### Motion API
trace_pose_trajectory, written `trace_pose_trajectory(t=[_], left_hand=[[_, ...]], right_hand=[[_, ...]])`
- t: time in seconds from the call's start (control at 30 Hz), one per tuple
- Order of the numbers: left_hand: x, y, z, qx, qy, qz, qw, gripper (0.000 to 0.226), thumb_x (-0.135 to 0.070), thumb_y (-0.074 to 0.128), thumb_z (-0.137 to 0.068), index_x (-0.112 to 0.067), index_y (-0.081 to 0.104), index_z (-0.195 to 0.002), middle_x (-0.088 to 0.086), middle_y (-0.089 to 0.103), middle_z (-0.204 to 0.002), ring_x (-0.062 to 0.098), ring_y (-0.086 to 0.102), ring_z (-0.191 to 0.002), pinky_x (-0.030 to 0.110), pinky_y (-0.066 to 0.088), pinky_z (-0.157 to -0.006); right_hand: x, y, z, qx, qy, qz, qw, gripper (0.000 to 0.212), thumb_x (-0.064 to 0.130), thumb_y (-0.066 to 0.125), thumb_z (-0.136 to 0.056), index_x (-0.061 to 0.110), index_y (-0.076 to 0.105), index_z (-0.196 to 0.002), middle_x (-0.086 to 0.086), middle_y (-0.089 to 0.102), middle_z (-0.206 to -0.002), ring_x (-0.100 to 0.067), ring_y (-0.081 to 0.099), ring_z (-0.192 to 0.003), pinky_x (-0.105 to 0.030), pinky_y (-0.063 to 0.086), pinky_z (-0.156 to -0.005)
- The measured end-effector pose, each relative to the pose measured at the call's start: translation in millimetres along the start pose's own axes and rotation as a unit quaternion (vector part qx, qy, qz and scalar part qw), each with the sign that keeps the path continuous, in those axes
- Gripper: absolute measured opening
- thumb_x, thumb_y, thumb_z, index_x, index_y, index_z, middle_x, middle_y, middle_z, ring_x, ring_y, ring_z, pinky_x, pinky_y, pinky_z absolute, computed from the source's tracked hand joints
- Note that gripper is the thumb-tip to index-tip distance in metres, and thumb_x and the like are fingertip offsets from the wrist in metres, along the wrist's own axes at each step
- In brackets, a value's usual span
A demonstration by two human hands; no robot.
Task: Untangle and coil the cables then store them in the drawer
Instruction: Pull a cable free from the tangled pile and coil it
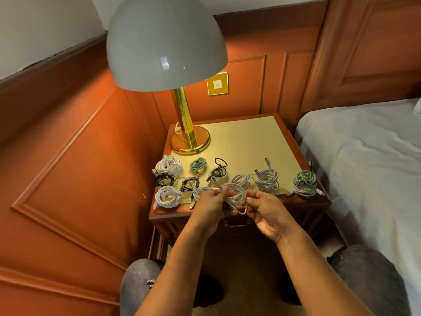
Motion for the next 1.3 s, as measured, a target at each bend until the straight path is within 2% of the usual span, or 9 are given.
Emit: trace_pose_trajectory(t=[0.23, 0.33, 0.4, 0.5, 0.63, 0.8, 0.97, 1.1, 1.3], left_hand=[[3, 5, 2, 0.03, -0.007, 0.012, 0.999, 0.029, -0.02, 0.046, -0.101, 0.001, 0.064, -0.096, 0.011, 0.072, -0.078, 0.019, 0.069, -0.07, 0.023, 0.055, -0.054], [0, 7, 2, 0.043, 0.004, 0.017, 0.999, 0.024, -0.016, 0.049, -0.1, 0.001, 0.065, -0.094, 0.011, 0.07, -0.082, 0.019, 0.068, -0.072, 0.025, 0.055, -0.057], [-5, 7, 1, 0.04, 0.015, 0.011, 0.999, 0.021, -0.011, 0.05, -0.098, -0.001, 0.066, -0.089, 0.009, 0.07, -0.081, 0.016, 0.066, -0.072, 0.026, 0.055, -0.059], [-9, 8, 0, 0.049, 0.016, 0.008, 0.999, 0.019, -0.01, 0.052, -0.097, 0.0, 0.066, -0.089, 0.008, 0.068, -0.077, 0.015, 0.065, -0.07, 0.025, 0.056, -0.06], [-7, 2, -3, 0.02, 0.019, 0.014, 1.0, 0.022, -0.011, 0.051, -0.098, 0.001, 0.066, -0.086, 0.009, 0.067, -0.077, 0.015, 0.066, -0.069, 0.027, 0.057, -0.061], [3, -17, -7, -0.061, -0.006, 0.082, 0.995, 0.028, -0.013, 0.048, -0.101, 0.004, 0.062, -0.084, 0.015, 0.062, -0.086, 0.02, 0.062, -0.073, 0.027, 0.058, -0.059], [10, -14, -9, -0.085, -0.021, 0.09, 0.992, 0.024, -0.015, 0.047, -0.101, 0.0, 0.061, -0.089, 0.009, 0.057, -0.071, 0.014, 0.057, -0.06, 0.025, 0.051, -0.052], [5, -9, -8, -0.057, 0.003, 0.076, 0.996, 0.024, -0.015, 0.049, -0.1, 0.0, 0.063, -0.091, 0.005, 0.058, -0.069, 0.011, 0.054, -0.058, 0.021, 0.045, -0.05], [-16, -3, -2, -0.054, 0.085, 0.027, 0.995, 0.01, -0.011, 0.055, -0.097, -0.004, 0.061, -0.097, 0.001, 0.064, -0.068, 0.009, 0.059, -0.053, 0.023, 0.052, -0.052]], right_hand=[[28, 20, 19, 0.07, -0.098, 0.028, 0.992, 0.036, -0.003, 0.045, -0.079, 0.011, 0.055, -0.111, -0.018, 0.057, -0.099, -0.029, 0.048, -0.089, -0.034, 0.039, -0.072], [40, 31, 31, 0.108, -0.179, 0.186, 0.96, 0.047, 0.003, 0.059, -0.086, 0.032, 0.051, -0.122, -0.012, 0.064, -0.106, -0.026, 0.063, -0.096, -0.033, 0.051, -0.082], [49, 39, 40, 0.117, -0.236, 0.253, 0.931, 0.043, 0.002, 0.062, -0.09, 0.03, 0.056, -0.122, -0.005, 0.065, -0.109, -0.016, 0.066, -0.1, -0.028, 0.055, -0.084], [57, 40, 47, 0.072, -0.295, 0.224, 0.926, 0.022, 0.001, 0.063, -0.09, 0.015, 0.071, -0.104, -0.003, 0.068, -0.109, -0.011, 0.065, -0.105, -0.03, 0.056, -0.088], [61, 36, 51, -0.002, -0.322, 0.186, 0.928, 0.024, 0.0, 0.067, -0.086, 0.021, 0.076, -0.09, -0.001, 0.053, -0.118, -0.005, 0.058, -0.11, -0.025, 0.056, -0.086], [74, 30, 59, -0.032, -0.325, 0.101, 0.94, 0.024, -0.003, 0.061, -0.09, 0.015, 0.074, -0.094, -0.009, 0.068, -0.107, -0.015, 0.067, -0.1, -0.026, 0.057, -0.083], [62, 15, 54, -0.061, -0.267, -0.003, 0.962, 0.031, 0.005, 0.05, -0.097, 0.02, 0.075, -0.088, -0.002, 0.072, -0.097, -0.026, 0.064, -0.103, -0.046, 0.051, -0.089], [54, -6, 39, -0.059, -0.177, -0.134, 0.973, 0.024, 0.006, 0.043, -0.1, 0.007, 0.067, -0.096, -0.004, 0.068, -0.091, -0.013, 0.059, -0.081, -0.028, 0.045, -0.079], [30, -26, 13, -0.049, -0.049, -0.165, 0.984, 0.012, -0.003, 0.051, -0.093, 0.005, 0.059, -0.09, -0.006, 0.056, -0.066, -0.015, 0.048, -0.063, -0.025, 0.04, -0.062]])
Point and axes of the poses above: each hand's wrist, its own z-axis away from the middle knuckle, its own y-axis out of the palm, x = y × z, the point moved 9 cm from there along -z, towards the middle knuckle
